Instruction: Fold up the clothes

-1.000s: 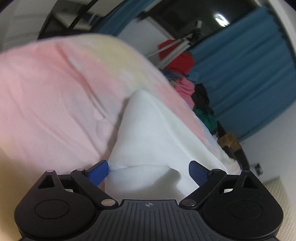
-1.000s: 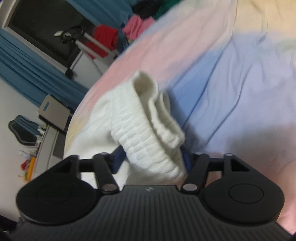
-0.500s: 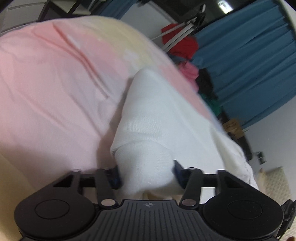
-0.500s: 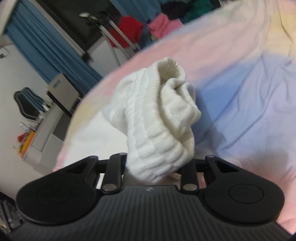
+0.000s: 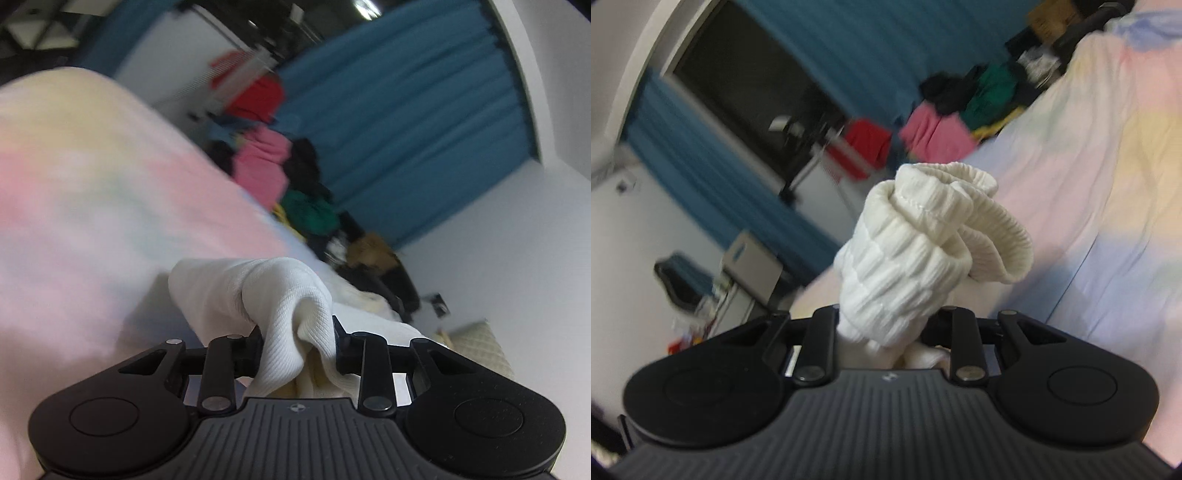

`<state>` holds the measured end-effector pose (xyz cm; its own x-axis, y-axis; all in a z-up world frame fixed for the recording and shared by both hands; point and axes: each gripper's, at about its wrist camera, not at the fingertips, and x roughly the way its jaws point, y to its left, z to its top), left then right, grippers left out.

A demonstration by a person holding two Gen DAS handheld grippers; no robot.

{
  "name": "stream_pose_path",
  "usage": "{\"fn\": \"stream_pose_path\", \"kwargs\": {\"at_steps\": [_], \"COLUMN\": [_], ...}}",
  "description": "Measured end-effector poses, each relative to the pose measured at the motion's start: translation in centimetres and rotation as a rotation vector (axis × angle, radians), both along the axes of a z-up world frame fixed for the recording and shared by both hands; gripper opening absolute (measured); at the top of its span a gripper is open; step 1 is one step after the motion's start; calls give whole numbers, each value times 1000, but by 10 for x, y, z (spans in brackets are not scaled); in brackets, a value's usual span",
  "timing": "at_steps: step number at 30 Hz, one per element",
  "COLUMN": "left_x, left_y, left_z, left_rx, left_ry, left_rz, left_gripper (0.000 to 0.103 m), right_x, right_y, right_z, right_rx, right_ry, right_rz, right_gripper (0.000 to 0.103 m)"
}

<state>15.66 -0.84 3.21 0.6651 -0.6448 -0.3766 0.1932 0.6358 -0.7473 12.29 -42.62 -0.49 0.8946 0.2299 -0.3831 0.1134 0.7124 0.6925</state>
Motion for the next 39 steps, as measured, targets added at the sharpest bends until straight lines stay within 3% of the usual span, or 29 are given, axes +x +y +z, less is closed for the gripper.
{"fn": "stream_pose_path", "kwargs": {"at_steps": [3,7,9,13,20,24,27,30,35,39], "left_x": [47,100,120,148,144,128,114,108,86,49], "left_y": [-77,-178,-221,-291,-284,-276,-275,-282,-286,-275], "left_z": [16,19,8,-38,-136,-168,-182,-169,-119,-65], "left_rx": [17,49,61,103,167,283,383,450,551,568], "left_ry": [-18,-33,-33,-35,-63,-74,-77,-92,-115,-219], "left_rz": [-70,-141,-171,-210,-285,-327,-337,-342,-345,-338], "left_gripper": [33,33,33,33,33,38,47,52,70,81], "right_x": [12,33,42,57,50,21,9,1,-6,-23], "right_y": [-62,-141,-175,-225,-235,-215,-200,-195,-190,-181], "right_z": [25,34,32,-5,-120,-159,-180,-183,-138,-98], "right_rx": [13,-1,-3,11,80,102,93,106,46,-18], "right_ry": [-2,21,33,51,89,96,189,238,332,363], "right_rz": [-88,-213,-270,-353,-407,-433,-443,-449,-473,-468], "right_gripper": [28,29,29,29,29,30,37,44,45,45]}}
